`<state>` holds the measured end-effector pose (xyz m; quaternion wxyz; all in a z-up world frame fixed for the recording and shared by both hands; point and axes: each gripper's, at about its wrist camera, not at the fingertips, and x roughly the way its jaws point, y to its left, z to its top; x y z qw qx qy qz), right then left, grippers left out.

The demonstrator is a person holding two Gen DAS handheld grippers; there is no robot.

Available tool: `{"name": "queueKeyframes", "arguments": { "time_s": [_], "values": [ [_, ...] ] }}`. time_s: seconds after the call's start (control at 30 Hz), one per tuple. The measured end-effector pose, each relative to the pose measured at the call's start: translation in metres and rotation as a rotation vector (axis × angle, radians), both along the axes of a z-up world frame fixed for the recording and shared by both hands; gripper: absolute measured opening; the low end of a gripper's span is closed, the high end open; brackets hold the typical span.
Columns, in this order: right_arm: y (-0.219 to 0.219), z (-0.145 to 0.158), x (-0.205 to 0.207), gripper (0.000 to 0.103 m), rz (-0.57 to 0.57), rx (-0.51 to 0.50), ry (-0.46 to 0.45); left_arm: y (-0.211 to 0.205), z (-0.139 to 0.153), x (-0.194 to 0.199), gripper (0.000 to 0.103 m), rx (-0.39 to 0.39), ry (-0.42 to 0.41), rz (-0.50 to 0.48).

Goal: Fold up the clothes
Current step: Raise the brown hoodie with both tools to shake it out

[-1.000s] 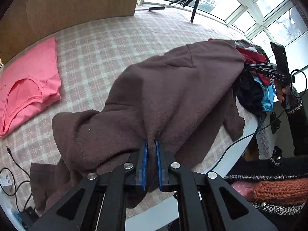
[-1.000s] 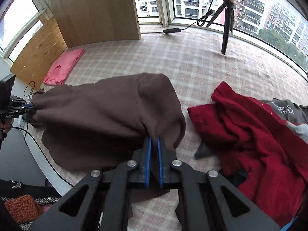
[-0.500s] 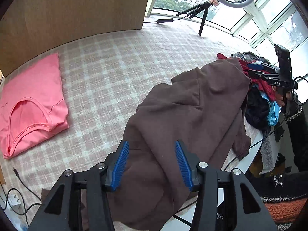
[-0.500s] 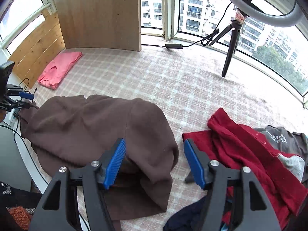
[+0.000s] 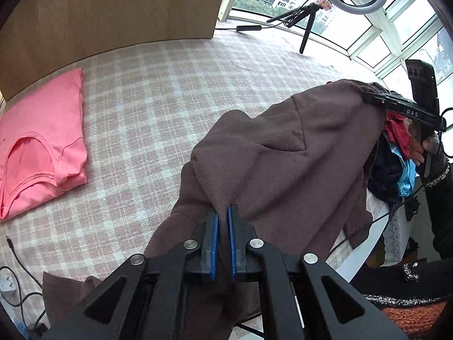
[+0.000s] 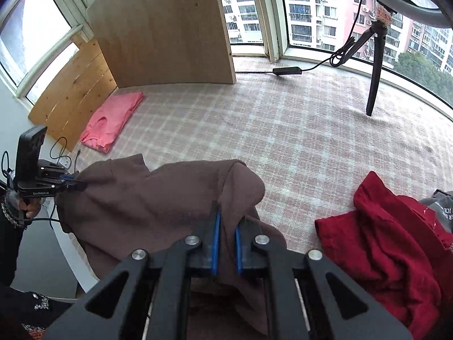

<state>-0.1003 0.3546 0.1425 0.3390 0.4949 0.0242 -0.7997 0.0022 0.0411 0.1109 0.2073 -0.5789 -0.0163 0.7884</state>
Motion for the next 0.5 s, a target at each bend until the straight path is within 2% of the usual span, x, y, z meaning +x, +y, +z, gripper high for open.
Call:
{"name": "queueKeyframes", "arguments": {
  "time_s": [0.03,0.07,0.17,0.27,0.37,0.5],
  "values": [
    [0.002,0.013,0.004,0.008,-0.002,-0.043,0.012,-0.003,0.012,0.004,0.0,-0.015,0.039,0.009],
    [0.004,0.027,0.009,0.008,-0.003,-0.086,0.024,-0.006,0.025,0.008,0.0,-0.007,0.077,0.021],
    [0.005,0.069,0.025,0.008,0.002,-0.187,0.091,-0.01,0.066,0.013,0.0,0.066,0.13,0.02],
    [0.016,0.115,0.039,0.008,-0.033,-0.316,0.153,-0.002,0.102,0.012,0.0,0.0,0.206,0.016],
    [0.051,0.179,0.054,0.007,-0.08,-0.435,0.242,0.002,0.139,0.01,0.0,0.003,0.266,-0.001],
    [0.087,0.277,0.096,0.007,-0.088,-0.471,0.445,0.0,0.173,0.013,0.0,0.006,0.349,-0.007]
  ]
}}
